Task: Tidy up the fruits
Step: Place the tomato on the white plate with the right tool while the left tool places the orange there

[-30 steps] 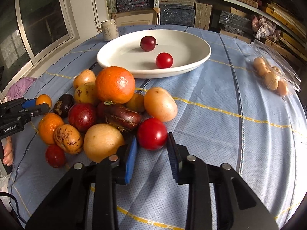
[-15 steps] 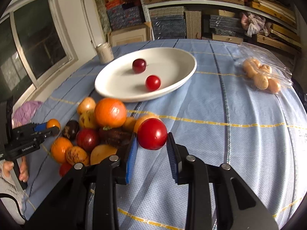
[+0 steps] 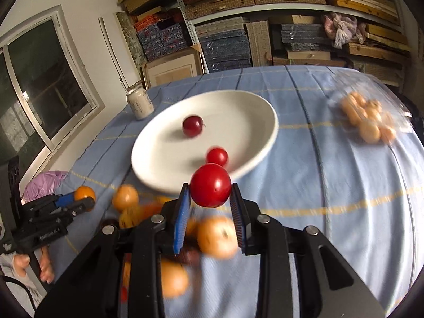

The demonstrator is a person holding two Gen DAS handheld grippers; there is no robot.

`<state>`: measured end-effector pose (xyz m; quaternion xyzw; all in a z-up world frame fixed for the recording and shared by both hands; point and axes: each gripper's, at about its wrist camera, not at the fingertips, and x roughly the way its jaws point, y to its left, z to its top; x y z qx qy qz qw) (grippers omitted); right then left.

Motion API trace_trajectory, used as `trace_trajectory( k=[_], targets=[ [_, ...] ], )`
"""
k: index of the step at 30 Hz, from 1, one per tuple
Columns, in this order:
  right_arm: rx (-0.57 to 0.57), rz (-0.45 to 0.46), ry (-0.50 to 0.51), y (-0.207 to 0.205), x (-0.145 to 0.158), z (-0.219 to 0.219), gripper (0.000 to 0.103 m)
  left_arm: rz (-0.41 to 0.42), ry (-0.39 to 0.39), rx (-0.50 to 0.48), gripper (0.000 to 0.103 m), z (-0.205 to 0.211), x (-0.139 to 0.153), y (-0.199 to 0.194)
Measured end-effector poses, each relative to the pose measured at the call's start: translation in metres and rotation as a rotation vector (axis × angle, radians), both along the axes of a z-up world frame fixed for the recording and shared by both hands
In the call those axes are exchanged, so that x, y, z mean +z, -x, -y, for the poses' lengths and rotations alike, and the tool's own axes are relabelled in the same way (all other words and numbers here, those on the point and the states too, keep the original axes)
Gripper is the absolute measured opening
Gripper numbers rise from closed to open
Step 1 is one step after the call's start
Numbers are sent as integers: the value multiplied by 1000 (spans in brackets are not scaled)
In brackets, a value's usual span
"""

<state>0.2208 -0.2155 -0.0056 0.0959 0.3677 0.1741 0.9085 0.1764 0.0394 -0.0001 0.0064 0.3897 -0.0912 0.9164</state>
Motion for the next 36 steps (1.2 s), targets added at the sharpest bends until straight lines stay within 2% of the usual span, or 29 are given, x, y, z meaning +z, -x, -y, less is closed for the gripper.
trace_trajectory(
  k=[3,6,12,20,22,25,26,29,31,33,36],
  targets=[
    [-11,-2,-50,-21,1,-8,30,-2,42,-5,38,12,6,-21],
    [-25,-4,-60,-36,-5,-13,30,-13,62,-2,38,22,7,-43],
    [-16,-28,-5,-48,-23,-19,30,-48,94,14,38,32,-6,-80],
    [8,-22,38,-64,-30,-30,30,-54,89,-9,38,50,-16,-106],
    [8,-29,39,-65,-33,-29,30,-85,129,-31,39,49,-20,-112],
    [8,-35,37,-67,-35,-29,31,-64,133,-20,48,44,-17,-110],
    [7,-35,36,-67,-35,-28,31,-57,125,-11,56,43,-16,-109],
    [3,-21,45,-67,-33,-28,32,-52,151,-5,58,38,-12,-106],
    [1,-8,46,-66,-30,-28,37,-35,153,1,59,36,-8,-102],
    [-1,3,42,-64,-27,-27,42,-21,148,3,63,35,-3,-99],
    [-2,15,34,-62,-22,-25,43,-2,149,11,67,33,4,-94]
  ],
)
